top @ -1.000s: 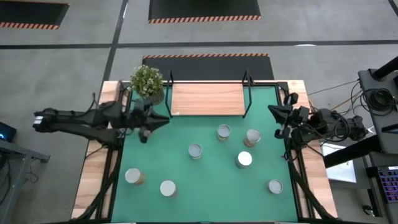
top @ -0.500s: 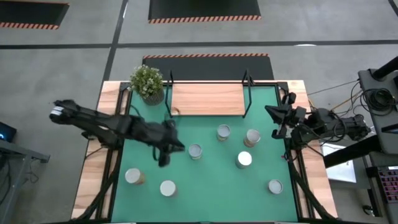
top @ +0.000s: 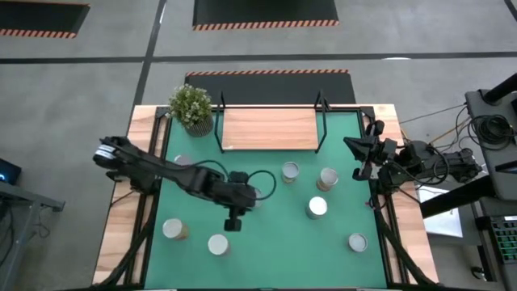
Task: Pick and place cans onto a shelf
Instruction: Put the canned chicken soup on the shelf
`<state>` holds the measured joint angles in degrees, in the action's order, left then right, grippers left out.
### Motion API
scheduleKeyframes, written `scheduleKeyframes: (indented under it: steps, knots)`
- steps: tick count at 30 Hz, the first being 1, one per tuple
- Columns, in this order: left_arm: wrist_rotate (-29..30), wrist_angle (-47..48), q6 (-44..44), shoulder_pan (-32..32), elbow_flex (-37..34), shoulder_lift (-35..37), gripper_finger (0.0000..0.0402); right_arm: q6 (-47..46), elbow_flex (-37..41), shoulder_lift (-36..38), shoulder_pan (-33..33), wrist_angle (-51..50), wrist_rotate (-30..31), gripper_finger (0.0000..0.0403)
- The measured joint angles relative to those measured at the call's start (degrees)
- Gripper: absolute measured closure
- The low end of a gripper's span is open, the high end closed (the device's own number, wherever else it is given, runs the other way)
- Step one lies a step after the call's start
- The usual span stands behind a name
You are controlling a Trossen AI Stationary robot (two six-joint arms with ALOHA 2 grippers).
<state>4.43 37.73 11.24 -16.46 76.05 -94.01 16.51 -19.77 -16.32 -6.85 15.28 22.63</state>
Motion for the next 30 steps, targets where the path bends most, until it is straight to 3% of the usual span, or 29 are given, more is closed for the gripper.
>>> scheduleKeyframes:
  steps: [7,11,16,20,24,30]
  knots:
    - [0.52,3.26,1.1,0.89,1.97,-4.4,0.0297,0.0,0.0,0.0,0.0,-0.04,-0.01,0.0394]
    - [2.35,3.9,1.49,1.84,2.17,-5.94,0.0231,0.0,0.0,0.0,0.0,-0.06,-0.02,0.0394]
    - [8.77,3.96,1.13,2.59,2.19,-7.44,0.0144,0.0,0.0,0.0,0.0,-0.47,-0.04,0.0394]
    - [9.06,3.9,-0.91,3.49,2.19,-7.96,0.0093,0.0,0.0,0.0,0.0,-1.04,-0.03,0.0394]
    - [7.85,3.31,-2.27,4.28,2.19,-8.16,0.0065,0.09,0.02,0.01,0.0,-1.64,-0.04,0.0394]
    - [7.43,2.65,-3.58,5.37,1.8,-8.16,0.006,0.13,0.02,0.0,0.0,-1.72,-0.04,0.0394]
